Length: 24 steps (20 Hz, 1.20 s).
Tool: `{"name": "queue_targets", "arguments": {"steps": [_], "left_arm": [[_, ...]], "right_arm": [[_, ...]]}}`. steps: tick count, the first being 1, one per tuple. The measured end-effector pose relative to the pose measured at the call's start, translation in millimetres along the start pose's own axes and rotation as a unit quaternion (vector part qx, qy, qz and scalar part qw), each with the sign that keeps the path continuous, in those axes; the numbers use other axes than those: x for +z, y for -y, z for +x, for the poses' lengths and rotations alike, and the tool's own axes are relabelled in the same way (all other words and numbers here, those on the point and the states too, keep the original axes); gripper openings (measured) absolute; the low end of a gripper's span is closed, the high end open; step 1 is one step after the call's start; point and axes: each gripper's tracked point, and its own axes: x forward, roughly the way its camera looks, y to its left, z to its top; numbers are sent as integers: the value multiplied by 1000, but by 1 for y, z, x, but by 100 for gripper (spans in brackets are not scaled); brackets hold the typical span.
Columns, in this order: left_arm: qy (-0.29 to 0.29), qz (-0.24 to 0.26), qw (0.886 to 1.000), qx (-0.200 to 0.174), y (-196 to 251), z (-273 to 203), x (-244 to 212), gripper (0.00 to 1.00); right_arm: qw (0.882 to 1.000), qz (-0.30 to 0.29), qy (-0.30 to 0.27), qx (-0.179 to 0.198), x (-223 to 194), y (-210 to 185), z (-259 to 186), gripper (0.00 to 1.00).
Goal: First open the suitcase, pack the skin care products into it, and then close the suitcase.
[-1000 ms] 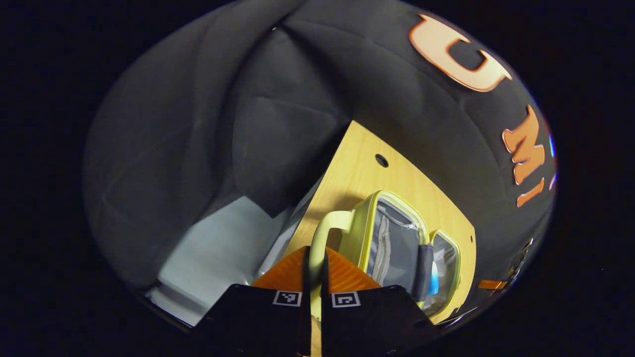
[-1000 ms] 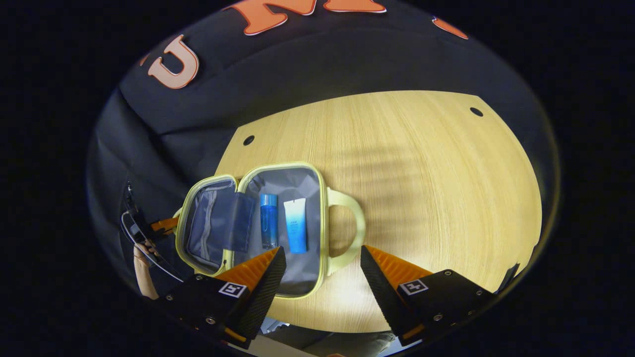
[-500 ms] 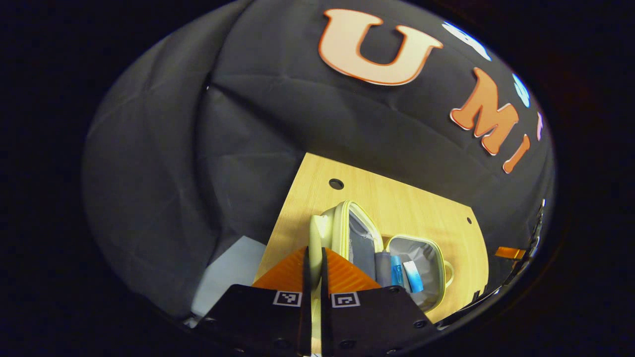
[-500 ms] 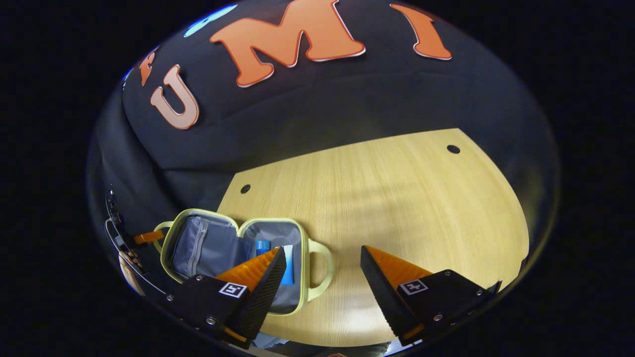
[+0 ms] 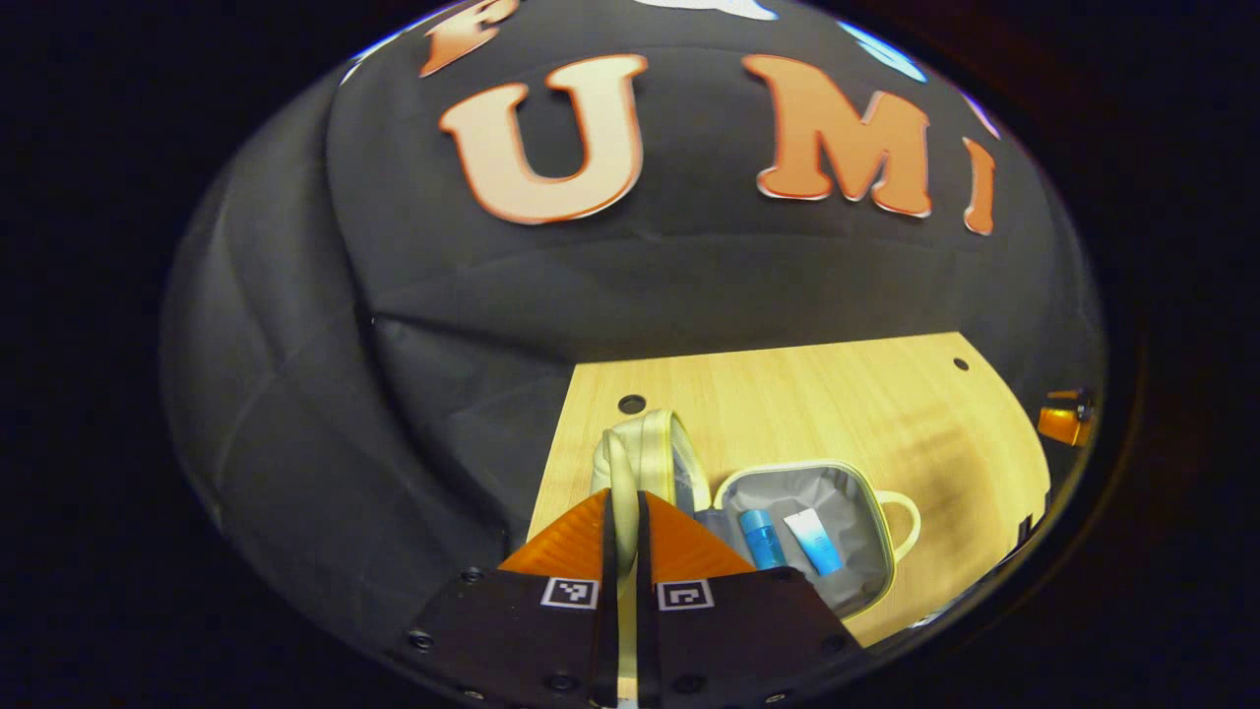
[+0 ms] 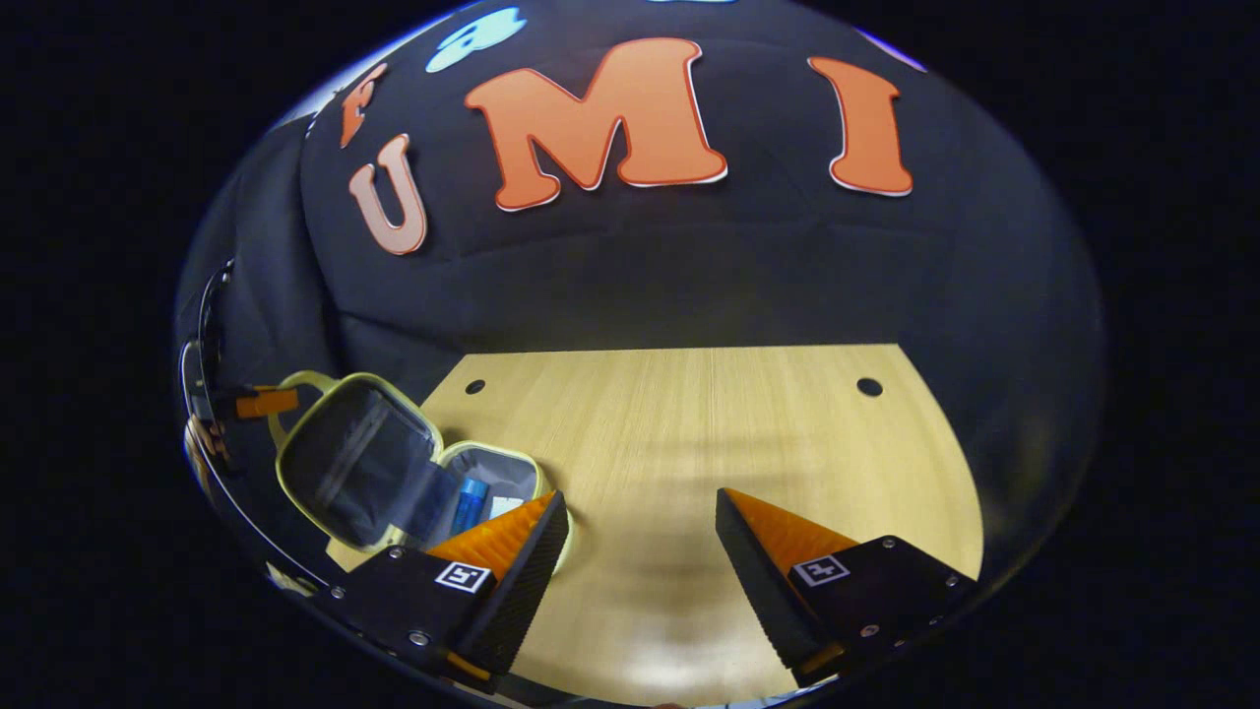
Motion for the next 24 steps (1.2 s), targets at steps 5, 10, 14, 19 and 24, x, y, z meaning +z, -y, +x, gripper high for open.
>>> {"name": "queue_targets", "arguments": {"steps": [5, 10, 14, 19, 24], "left_arm": [[-1, 79, 997, 23, 85, -9, 16, 7], [-14, 99, 995, -1, 170, 4, 9, 7], [-37, 96, 994, -42, 241, 24, -11, 7], [-105, 58, 986, -113, 327, 53, -63, 8], [-161, 47, 978, -124, 352, 65, -99, 8]], "right_arm": [[1000, 8, 18, 6, 4, 51, -28, 96], [1000, 12, 14, -7, -15, 93, -45, 96], [1000, 24, 10, -12, -29, 122, -58, 96], [999, 36, -4, -28, -48, 152, -70, 96], [998, 53, -17, -39, -68, 171, -77, 96]]}}
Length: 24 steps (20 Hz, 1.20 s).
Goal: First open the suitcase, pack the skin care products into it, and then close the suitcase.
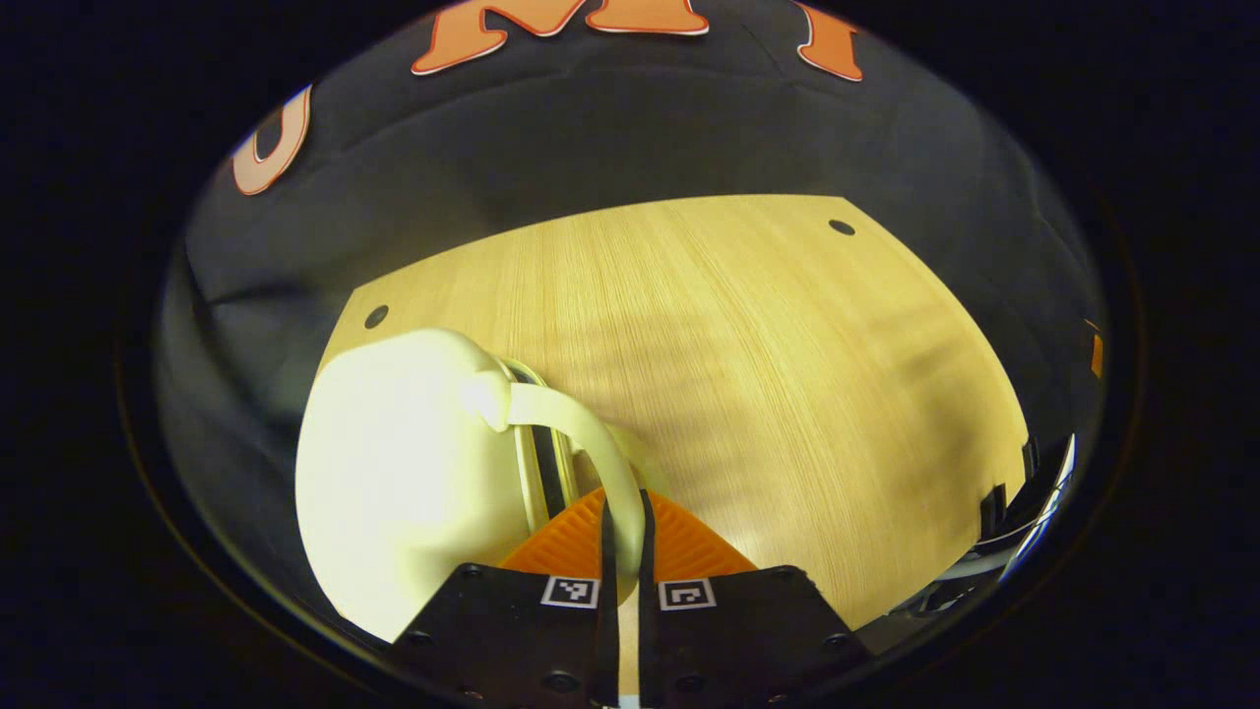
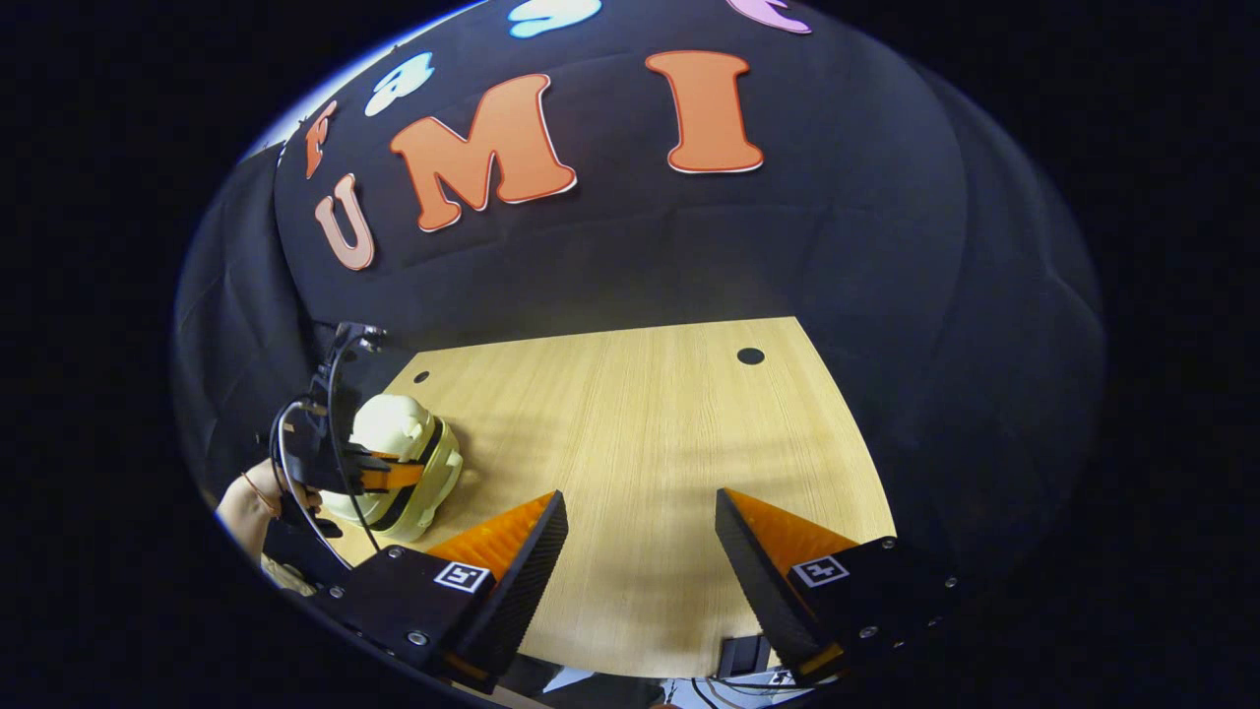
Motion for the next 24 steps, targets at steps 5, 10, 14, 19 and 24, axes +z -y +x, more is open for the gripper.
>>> {"name": "queue_targets", "arguments": {"steps": [5, 10, 14, 19, 24], "left_arm": [[-3, 5, 1000, 16, 14, 8, -6, 8], [-16, 45, 998, 49, 22, 4, -5, 16], [6, 19, 1000, 13, 32, -11, -1, 30], [158, -26, 987, 1, 42, -80, 72, 100], [317, -44, 947, 25, 43, -169, 140, 99]], "right_arm": [[1000, 4, -17, -4, -23, 4, -7, 96], [1000, 8, -18, 5, -31, 4, -18, 96], [1000, -6, -16, 18, -29, 1, -21, 96], [1000, -19, 1, 25, -8, -6, -17, 96], [996, -22, 87, -2, 46, -15, -29, 96]]}}
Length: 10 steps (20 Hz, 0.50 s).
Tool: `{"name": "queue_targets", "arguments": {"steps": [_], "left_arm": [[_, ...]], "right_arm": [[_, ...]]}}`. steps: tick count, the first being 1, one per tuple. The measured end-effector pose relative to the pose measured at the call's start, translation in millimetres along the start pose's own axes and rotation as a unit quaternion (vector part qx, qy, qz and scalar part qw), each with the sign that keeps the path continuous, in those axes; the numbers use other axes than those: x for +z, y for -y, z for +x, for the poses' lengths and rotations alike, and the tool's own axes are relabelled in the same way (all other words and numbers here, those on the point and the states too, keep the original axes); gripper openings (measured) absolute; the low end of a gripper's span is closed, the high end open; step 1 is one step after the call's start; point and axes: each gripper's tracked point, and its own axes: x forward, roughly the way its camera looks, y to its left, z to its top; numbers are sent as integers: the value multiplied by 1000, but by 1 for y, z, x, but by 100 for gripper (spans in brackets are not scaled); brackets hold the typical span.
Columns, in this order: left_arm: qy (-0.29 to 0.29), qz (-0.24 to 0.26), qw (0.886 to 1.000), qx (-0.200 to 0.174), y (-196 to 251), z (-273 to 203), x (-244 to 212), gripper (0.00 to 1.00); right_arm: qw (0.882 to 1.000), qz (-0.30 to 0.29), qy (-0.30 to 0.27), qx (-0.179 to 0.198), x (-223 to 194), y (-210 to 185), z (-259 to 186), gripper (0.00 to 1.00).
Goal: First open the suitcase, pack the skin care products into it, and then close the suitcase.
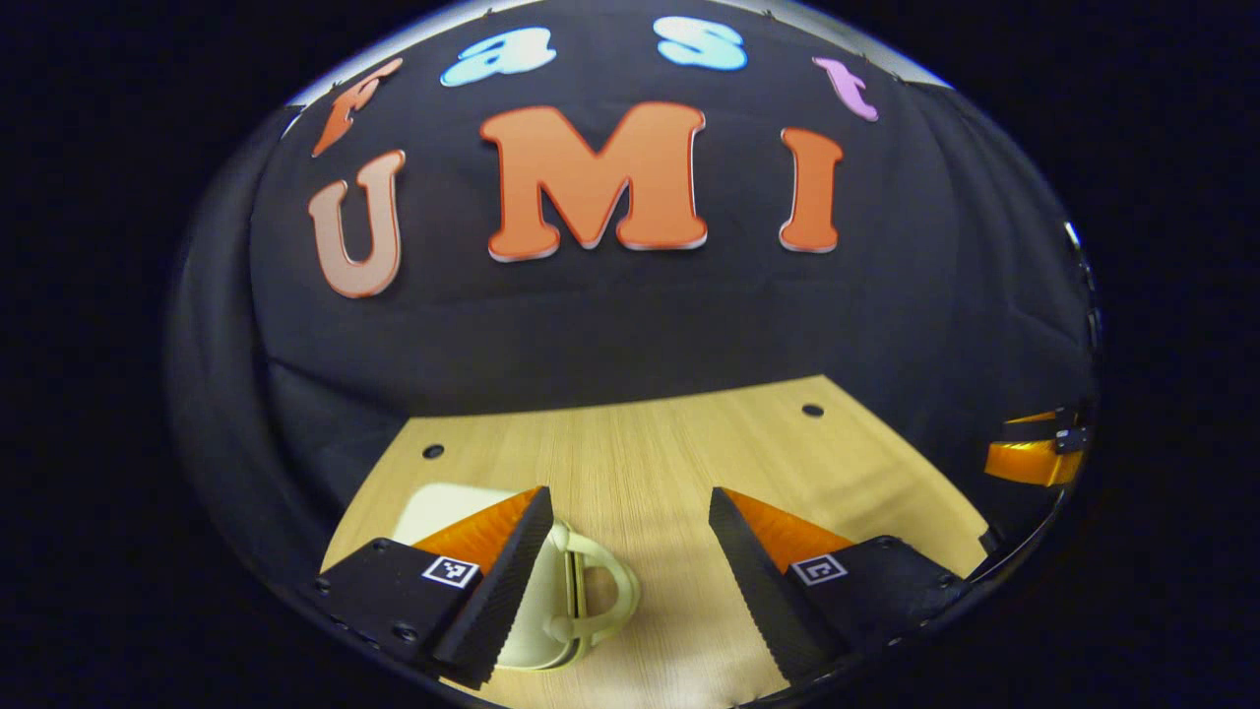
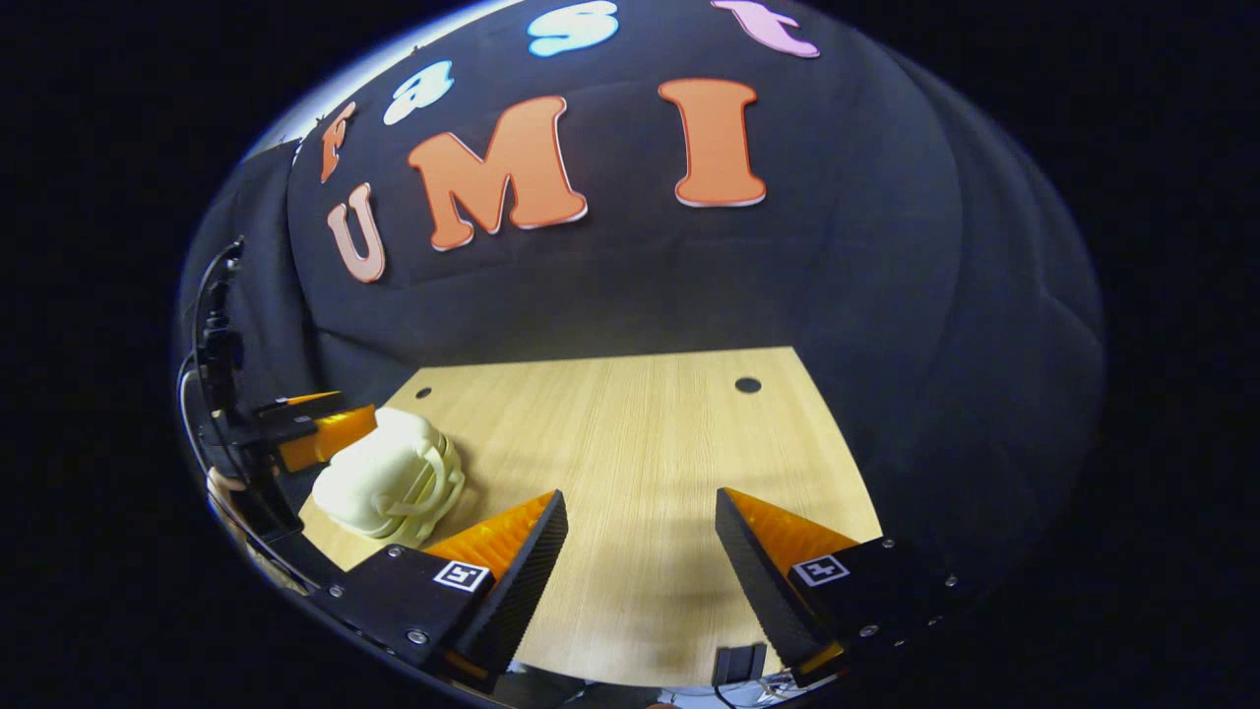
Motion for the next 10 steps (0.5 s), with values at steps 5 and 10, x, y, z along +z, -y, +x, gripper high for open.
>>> {"name": "queue_targets", "arguments": {"steps": [5, 10], "left_arm": [[134, -33, 990, 37, -27, -27, 85, 99], [236, -69, 968, 48, -50, -45, 125, 98]], "right_arm": [[995, -24, 102, -4, 61, -28, -17, 96], [987, -33, 159, -2, 75, -68, -27, 96]]}}
